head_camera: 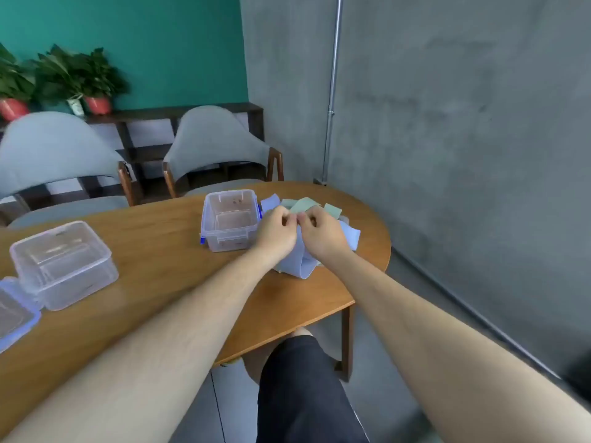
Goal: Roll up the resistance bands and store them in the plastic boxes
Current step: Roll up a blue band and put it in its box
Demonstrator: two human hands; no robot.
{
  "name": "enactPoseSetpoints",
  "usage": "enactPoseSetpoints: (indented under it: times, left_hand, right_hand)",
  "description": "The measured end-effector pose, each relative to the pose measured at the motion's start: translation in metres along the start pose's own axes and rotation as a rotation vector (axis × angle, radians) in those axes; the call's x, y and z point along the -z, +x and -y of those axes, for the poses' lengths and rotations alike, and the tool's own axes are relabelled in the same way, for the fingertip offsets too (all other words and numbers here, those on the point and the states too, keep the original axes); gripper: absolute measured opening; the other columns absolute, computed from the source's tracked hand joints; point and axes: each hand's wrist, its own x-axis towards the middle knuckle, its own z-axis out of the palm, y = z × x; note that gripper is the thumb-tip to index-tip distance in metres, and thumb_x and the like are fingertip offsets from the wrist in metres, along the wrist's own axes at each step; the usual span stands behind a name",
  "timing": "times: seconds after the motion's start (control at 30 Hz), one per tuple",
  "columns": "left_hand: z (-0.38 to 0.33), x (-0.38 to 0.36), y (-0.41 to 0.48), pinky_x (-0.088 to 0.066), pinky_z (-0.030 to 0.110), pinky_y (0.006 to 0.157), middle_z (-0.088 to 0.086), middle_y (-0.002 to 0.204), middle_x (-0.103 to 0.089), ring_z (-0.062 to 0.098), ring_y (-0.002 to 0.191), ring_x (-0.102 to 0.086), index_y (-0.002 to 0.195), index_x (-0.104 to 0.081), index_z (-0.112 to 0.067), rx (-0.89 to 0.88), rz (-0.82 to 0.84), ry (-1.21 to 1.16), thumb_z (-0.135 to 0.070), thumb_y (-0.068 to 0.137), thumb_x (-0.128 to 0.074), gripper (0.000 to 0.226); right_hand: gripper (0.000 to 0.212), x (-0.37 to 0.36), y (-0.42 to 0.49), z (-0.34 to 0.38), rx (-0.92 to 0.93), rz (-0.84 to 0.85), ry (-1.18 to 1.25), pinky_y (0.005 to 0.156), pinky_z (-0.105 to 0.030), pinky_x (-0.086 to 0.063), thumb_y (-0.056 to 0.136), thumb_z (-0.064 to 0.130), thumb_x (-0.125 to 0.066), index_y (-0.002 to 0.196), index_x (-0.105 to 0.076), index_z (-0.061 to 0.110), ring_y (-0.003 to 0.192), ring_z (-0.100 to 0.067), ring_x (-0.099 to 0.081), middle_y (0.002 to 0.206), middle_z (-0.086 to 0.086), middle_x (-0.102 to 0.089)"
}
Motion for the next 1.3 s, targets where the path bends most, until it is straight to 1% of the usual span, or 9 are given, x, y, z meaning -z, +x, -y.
enactPoseSetpoints:
  times: [0.07, 0.13, 0.3, 0.47, 0.67, 0.87, 1.0, 1.13, 1.3]
  left_hand:
    - [0.009, -0.008, 0.013, -0.049, 0.039, 0.088, 0.0, 0.111, -0.056, 0.023, 0.105, -0.054, 0.106, -0.06, -0.02, -0.06, 0.021, 0.292, -0.028, 0.099, -0.049, 0.015]
    - [0.022, -0.02, 0.027, -0.042, 0.039, 0.097, 0.003, 0.122, -0.055, 0.027, 0.118, -0.047, 0.119, -0.058, -0.021, -0.106, 0.078, 0.537, -0.031, 0.096, -0.05, 0.026]
    - [0.026, -0.032, 0.06, -0.029, 0.036, 0.083, 0.001, 0.11, -0.062, 0.028, 0.109, -0.047, 0.105, -0.057, -0.018, -0.208, 0.143, 0.693, -0.03, 0.096, -0.048, 0.017]
    - [0.033, -0.029, 0.073, -0.042, 0.039, 0.075, -0.004, 0.093, -0.058, 0.026, 0.089, -0.057, 0.086, -0.057, -0.018, -0.229, 0.154, 0.384, -0.017, 0.094, -0.051, 0.01]
    - [0.001, 0.0, 0.063, -0.04, 0.015, 0.07, -0.007, 0.096, -0.062, 0.001, 0.086, -0.058, 0.098, -0.06, -0.023, -0.248, 0.105, -0.161, -0.026, 0.098, -0.062, 0.003]
    - [-0.04, 0.066, 0.04, -0.047, 0.016, 0.077, -0.014, 0.101, -0.064, -0.001, 0.091, -0.059, 0.109, -0.061, -0.027, -0.301, -0.048, -0.511, -0.032, 0.095, -0.066, 0.015]
    - [-0.061, 0.128, 0.038, -0.046, 0.015, 0.069, -0.005, 0.09, -0.063, -0.001, 0.077, -0.056, 0.109, -0.062, -0.018, -0.282, -0.196, -0.575, -0.033, 0.103, -0.052, 0.019]
    - [-0.055, 0.189, 0.041, -0.048, 0.011, 0.072, -0.008, 0.098, -0.069, -0.003, 0.088, -0.063, 0.104, -0.064, -0.018, -0.257, -0.277, -0.548, -0.026, 0.099, -0.061, 0.01]
    - [-0.023, 0.25, 0.032, -0.05, 0.016, 0.077, -0.012, 0.104, -0.07, 0.0, 0.098, -0.064, 0.11, -0.062, -0.027, -0.218, -0.323, -0.498, -0.031, 0.096, -0.065, 0.015]
  right_hand:
    - [0.016, 0.001, 0.011, -0.013, 0.068, -0.04, -0.19, 0.078, -0.033, -0.048, 0.097, 0.023, -0.05, 0.104, -0.062, 0.017, 0.094, -0.017, -0.058, 0.101, 0.001, -0.063]
    - [0.031, -0.002, 0.025, -0.036, 0.151, -0.027, -0.323, 0.092, -0.034, -0.044, 0.09, 0.013, -0.055, 0.118, -0.065, 0.02, 0.11, -0.022, -0.05, 0.119, -0.002, -0.058]
    - [0.033, 0.004, 0.069, -0.057, 0.261, 0.054, -0.647, 0.092, -0.044, -0.04, 0.089, 0.016, -0.056, 0.116, -0.072, 0.029, 0.106, -0.028, -0.046, 0.124, 0.004, -0.059]
    - [0.017, 0.016, 0.084, -0.058, 0.232, -0.016, -0.548, 0.089, -0.037, -0.039, 0.096, 0.024, -0.057, 0.105, -0.071, 0.027, 0.102, -0.021, -0.042, 0.111, 0.004, -0.062]
    - [0.017, 0.031, 0.072, -0.015, 0.412, -0.183, -0.309, 0.08, -0.03, -0.044, 0.098, 0.014, -0.053, 0.099, -0.068, 0.023, 0.087, -0.015, -0.048, 0.09, 0.011, -0.067]
    - [0.022, 0.041, 0.058, 0.092, 0.436, -0.145, -0.004, 0.062, -0.011, -0.04, 0.095, 0.006, -0.052, 0.103, -0.07, 0.017, 0.068, -0.001, -0.054, 0.079, 0.014, -0.062]
    - [0.021, 0.026, 0.053, 0.156, 0.528, -0.074, 0.095, 0.061, -0.012, -0.043, 0.097, 0.005, -0.053, 0.103, -0.071, 0.016, 0.065, 0.0, -0.055, 0.074, 0.016, -0.062]
    - [0.02, -0.006, 0.059, 0.201, 0.567, 0.026, 0.161, 0.066, -0.017, -0.049, 0.096, 0.006, -0.059, 0.101, -0.072, 0.019, 0.075, -0.007, -0.063, 0.087, 0.007, -0.071]
    - [0.02, -0.059, 0.072, 0.239, 0.562, 0.113, 0.281, 0.07, -0.018, -0.048, 0.096, 0.011, -0.063, 0.095, -0.071, 0.029, 0.075, 0.0, -0.063, 0.086, 0.013, -0.07]
